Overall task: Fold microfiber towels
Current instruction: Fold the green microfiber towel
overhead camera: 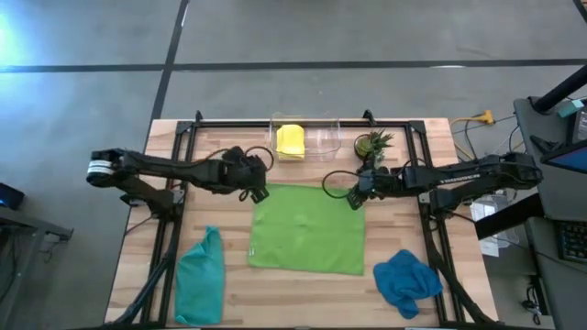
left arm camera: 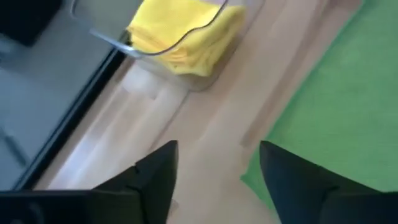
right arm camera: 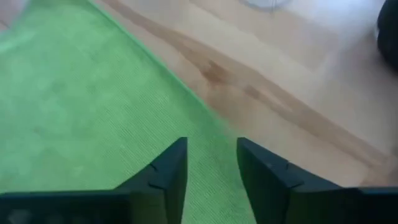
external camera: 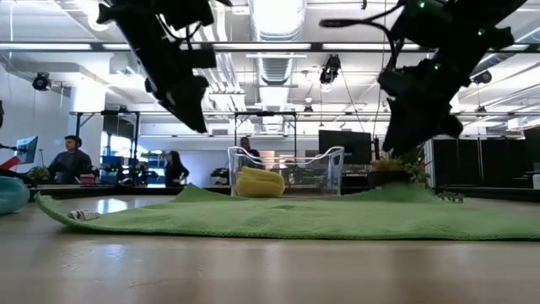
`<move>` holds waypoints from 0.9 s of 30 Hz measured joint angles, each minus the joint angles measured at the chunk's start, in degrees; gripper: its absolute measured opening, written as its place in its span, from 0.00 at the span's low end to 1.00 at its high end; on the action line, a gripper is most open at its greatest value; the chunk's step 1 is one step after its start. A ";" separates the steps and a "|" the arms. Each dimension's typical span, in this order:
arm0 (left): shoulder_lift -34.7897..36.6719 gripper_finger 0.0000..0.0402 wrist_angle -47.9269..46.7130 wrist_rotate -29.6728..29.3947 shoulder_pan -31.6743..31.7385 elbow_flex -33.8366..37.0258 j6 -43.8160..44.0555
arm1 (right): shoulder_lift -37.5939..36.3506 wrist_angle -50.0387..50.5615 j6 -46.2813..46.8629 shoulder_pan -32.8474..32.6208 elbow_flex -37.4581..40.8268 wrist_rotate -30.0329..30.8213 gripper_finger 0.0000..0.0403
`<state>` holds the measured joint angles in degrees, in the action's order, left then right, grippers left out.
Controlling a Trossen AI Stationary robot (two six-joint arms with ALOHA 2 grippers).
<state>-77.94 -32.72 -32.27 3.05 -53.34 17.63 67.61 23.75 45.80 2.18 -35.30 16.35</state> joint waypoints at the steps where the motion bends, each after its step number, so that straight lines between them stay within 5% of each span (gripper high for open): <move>1: 0.82 0.55 0.06 1.82 0.02 0.00 0.06 | -0.57 0.20 -0.37 0.01 -0.41 0.18 0.35; 13: 2.02 0.57 0.66 24.63 -1.88 0.89 6.59 | -11.71 2.84 -10.60 -2.07 -8.42 -2.57 0.39; 19: 0.93 0.57 9.39 38.25 -7.28 8.07 4.53 | -19.07 4.26 -11.18 -12.96 -7.57 -7.45 0.36; 27: -0.37 0.40 25.18 34.40 -14.68 17.64 10.23 | -17.51 10.92 9.36 -40.16 -4.10 14.54 0.35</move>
<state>-78.31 -7.55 2.13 -11.62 -35.71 27.85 50.10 34.67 55.17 -37.98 -39.41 30.89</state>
